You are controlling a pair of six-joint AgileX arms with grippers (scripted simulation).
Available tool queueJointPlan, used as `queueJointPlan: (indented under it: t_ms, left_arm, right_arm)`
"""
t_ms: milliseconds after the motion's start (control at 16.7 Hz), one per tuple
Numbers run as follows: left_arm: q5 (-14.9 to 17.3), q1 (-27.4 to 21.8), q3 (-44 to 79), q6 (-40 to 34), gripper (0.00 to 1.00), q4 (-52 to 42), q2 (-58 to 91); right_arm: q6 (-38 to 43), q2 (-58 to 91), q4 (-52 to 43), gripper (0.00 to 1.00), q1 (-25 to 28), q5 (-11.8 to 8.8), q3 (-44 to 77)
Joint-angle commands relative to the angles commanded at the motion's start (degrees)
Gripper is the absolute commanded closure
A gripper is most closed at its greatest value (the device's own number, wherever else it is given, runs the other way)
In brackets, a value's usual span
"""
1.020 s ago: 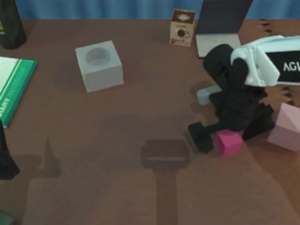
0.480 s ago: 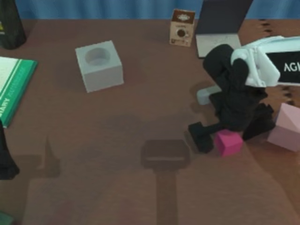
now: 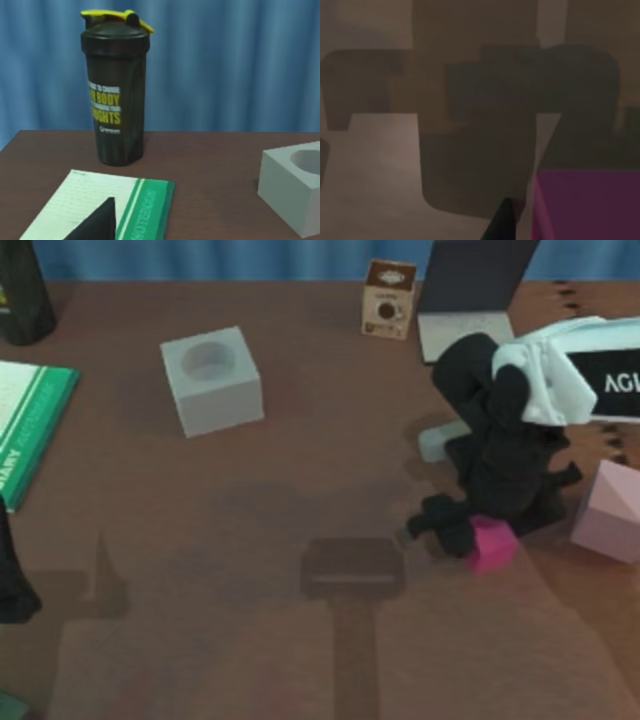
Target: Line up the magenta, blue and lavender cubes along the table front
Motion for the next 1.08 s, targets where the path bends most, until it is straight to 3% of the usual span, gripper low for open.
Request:
queueJointPlan:
  t_ms: [120,720,1080]
  left_arm:
    - [0.00,0.00,0.00,0.00,0.00,0.00,0.00]
    - [0.00,0.00,0.00,0.00,0.00,0.00,0.00]
    - [0.00,0.00,0.00,0.00,0.00,0.00,0.00]
  right_arm:
    - [0.00,0.00,0.00,1.00,0.00,0.00,0.00]
    - [-0.20,-2.38,-1.83,1.00,0.01,0.26,1.56]
    - [-0.25,-6.71,-13.45,1.00,0.33,0.23,8.34]
